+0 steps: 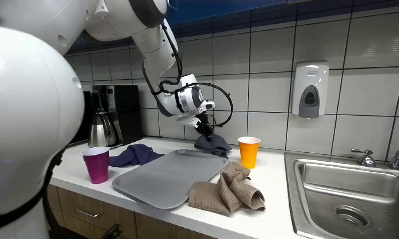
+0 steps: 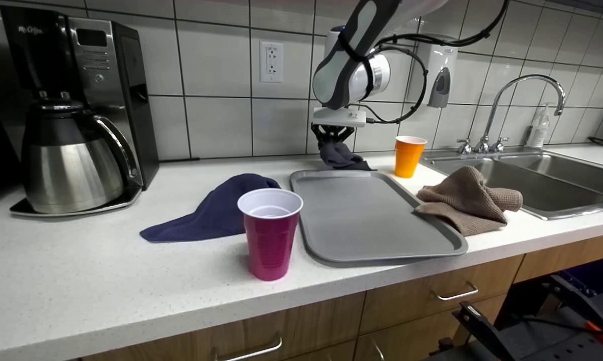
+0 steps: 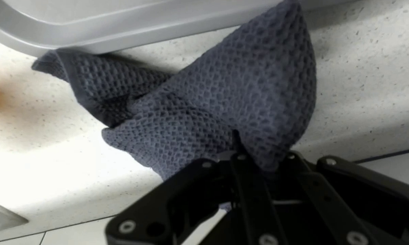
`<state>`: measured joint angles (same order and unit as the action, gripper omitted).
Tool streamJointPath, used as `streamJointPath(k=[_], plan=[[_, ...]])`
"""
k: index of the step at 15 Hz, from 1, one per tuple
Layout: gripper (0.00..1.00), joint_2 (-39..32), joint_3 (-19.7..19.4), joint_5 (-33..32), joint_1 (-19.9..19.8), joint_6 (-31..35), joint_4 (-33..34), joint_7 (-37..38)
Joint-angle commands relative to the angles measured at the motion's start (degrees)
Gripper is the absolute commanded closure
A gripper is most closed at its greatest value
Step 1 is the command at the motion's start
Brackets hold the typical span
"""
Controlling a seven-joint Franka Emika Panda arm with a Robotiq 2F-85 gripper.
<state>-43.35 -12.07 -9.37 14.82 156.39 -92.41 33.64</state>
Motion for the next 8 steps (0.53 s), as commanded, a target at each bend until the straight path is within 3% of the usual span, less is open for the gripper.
streamJointPath(k=[1,8], plan=[[0.97,-2.3,0.4,1.9,-0.6,-2.5,3.8,-1.9],[0.97,-4.8,0.3,3.0,-0.8,-3.3,6.0,-1.9]])
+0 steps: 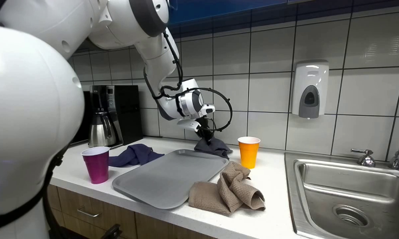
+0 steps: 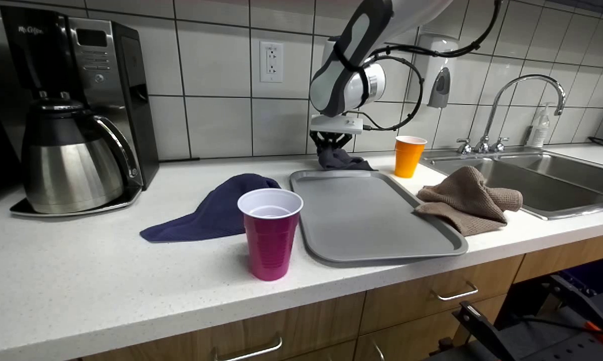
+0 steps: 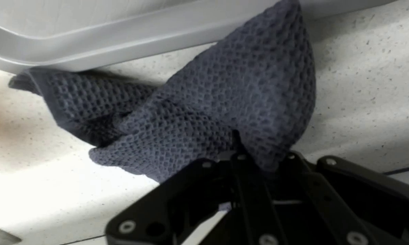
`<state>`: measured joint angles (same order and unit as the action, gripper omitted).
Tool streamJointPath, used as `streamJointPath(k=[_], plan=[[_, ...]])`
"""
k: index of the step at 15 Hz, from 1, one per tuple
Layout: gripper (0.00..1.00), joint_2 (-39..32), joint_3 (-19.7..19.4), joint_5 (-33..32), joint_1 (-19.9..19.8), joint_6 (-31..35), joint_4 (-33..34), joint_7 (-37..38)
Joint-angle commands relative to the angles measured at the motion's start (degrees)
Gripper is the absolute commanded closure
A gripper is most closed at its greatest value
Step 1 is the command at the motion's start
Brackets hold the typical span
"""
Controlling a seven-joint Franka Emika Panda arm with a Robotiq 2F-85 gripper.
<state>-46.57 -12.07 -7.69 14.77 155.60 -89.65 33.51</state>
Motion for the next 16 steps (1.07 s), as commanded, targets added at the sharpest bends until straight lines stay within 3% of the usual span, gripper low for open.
streamJointPath(k=[1,5,6,7,14,16], plan=[[0.97,-1.9,0.4,1.5,-0.8,-2.6,3.5,-1.9],[0.97,-2.9,0.6,1.9,-1.1,-3.5,4.6,-2.2],[0.62,-3.0,0.7,2.0,-1.2,-3.7,4.7,-2.4],[0.61,-2.9,0.8,2.1,-1.3,-3.8,4.7,-2.5],[0.09,-1.7,0.8,2.1,-0.7,-3.3,3.4,-3.0],[0.0,-1.2,0.8,2.0,-0.4,-3.0,2.7,-3.0]])
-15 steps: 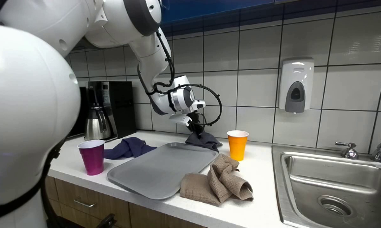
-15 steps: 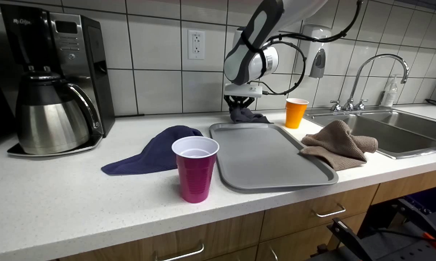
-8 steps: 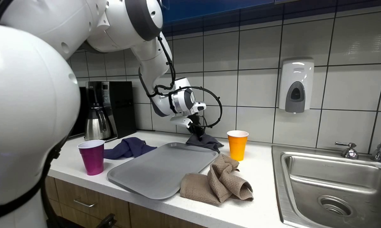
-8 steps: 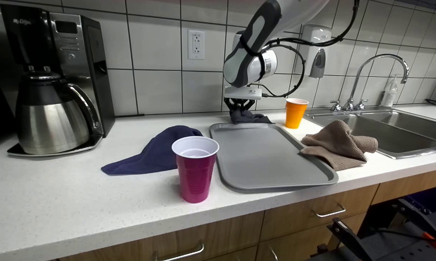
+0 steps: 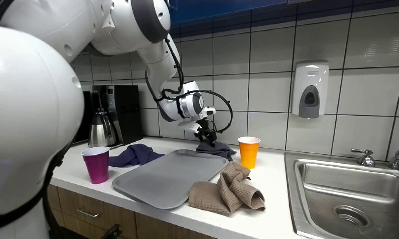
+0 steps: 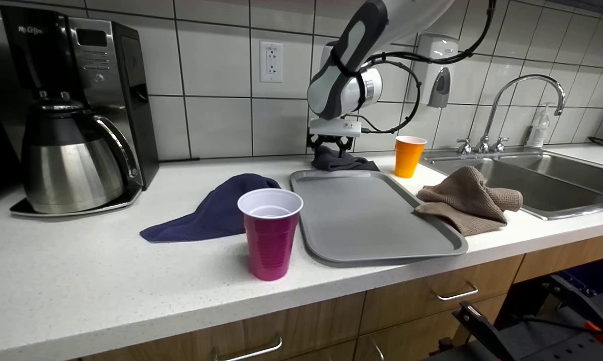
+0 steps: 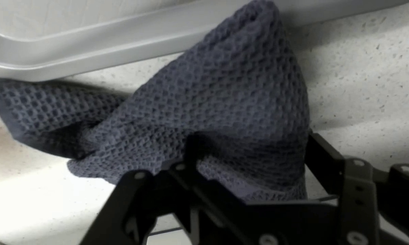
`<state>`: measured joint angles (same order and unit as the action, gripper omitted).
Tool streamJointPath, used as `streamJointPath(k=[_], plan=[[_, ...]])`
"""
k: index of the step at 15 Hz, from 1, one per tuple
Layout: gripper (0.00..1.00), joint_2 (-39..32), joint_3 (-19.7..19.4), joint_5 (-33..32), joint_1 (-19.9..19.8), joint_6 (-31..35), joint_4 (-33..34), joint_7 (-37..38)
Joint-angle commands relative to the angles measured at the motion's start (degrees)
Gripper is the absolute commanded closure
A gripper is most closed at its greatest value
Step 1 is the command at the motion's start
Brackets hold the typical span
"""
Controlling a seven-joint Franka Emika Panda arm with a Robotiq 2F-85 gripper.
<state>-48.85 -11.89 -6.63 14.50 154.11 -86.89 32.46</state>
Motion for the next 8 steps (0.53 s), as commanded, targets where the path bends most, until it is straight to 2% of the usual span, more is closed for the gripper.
streamJointPath(k=[1,8], plan=[[0.0,1.4,0.5,0.8,0.0,-1.4,-0.5,-1.9],[0.0,4.9,0.1,0.3,1.6,-0.6,-4.6,-1.5]])
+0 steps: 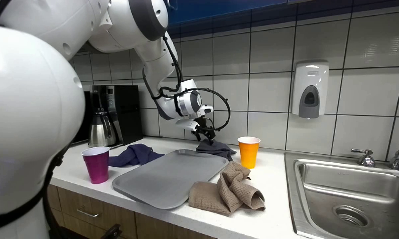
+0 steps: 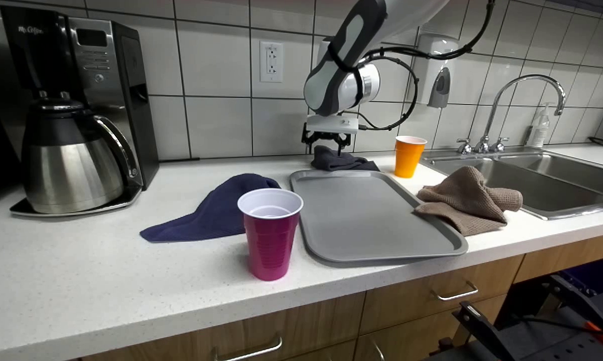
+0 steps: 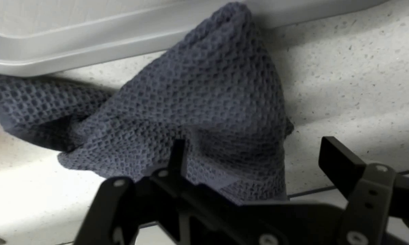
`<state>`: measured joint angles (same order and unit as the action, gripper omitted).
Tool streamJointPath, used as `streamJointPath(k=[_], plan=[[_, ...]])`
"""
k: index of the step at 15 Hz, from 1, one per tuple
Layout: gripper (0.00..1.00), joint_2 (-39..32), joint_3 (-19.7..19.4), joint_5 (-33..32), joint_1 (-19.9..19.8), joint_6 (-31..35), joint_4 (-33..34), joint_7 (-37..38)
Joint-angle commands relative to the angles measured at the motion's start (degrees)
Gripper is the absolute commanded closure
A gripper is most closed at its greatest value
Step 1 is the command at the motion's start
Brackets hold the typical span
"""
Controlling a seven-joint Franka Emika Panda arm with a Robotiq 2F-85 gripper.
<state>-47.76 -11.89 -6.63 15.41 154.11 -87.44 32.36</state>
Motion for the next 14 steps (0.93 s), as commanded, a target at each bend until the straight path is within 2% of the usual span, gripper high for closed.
streamJointPath(k=[1,14], plan=[[0.0,4.5,0.2,0.2,1.0,-0.4,-5.1,-1.4],[0.0,15.4,-0.1,-1.3,4.1,0.5,-19.0,-0.2]])
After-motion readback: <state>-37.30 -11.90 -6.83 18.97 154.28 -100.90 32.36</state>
